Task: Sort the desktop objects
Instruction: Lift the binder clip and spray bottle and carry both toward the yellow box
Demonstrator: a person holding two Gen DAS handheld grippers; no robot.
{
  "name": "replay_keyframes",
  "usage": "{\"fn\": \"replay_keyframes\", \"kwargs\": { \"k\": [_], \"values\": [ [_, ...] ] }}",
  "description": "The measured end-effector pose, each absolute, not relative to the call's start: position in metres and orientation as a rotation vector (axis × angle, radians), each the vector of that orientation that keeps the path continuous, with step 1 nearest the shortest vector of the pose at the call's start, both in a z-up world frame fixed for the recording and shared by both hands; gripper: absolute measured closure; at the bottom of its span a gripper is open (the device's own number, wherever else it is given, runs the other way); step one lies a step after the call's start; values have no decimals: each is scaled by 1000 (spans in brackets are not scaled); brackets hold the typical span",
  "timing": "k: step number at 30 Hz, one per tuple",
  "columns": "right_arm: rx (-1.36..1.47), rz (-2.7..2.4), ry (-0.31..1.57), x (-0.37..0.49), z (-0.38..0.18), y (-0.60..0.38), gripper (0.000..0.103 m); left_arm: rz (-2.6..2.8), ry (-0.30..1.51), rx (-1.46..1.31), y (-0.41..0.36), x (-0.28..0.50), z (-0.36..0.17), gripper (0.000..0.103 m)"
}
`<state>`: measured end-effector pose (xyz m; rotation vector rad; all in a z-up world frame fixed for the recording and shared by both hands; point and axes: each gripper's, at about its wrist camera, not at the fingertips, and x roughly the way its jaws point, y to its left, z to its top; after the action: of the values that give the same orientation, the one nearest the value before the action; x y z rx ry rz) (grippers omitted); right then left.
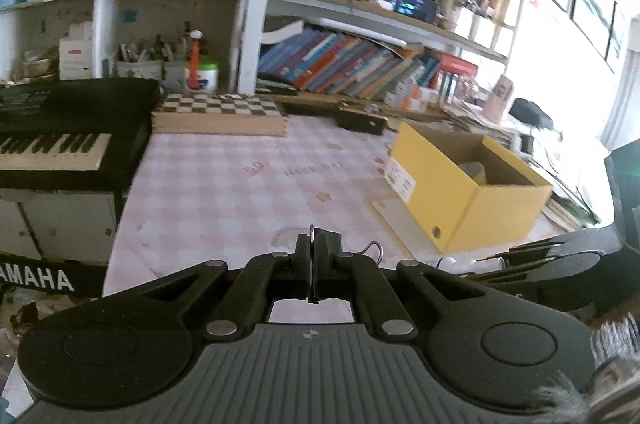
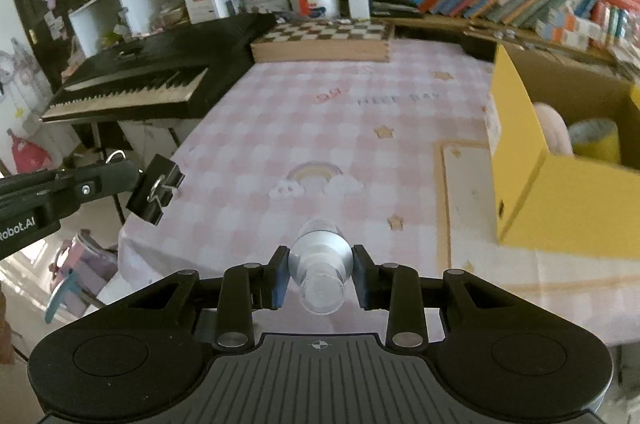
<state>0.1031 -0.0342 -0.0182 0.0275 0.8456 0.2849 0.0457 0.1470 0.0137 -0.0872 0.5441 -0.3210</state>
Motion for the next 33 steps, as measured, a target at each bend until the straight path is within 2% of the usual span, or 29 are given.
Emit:
{"fn": "replay_keyframes", "kwargs": {
  "k": [33],
  "values": [
    [237, -90, 875, -11, -35, -134, 70, -748, 626, 52, 28, 27, -1, 102]
  ]
}}
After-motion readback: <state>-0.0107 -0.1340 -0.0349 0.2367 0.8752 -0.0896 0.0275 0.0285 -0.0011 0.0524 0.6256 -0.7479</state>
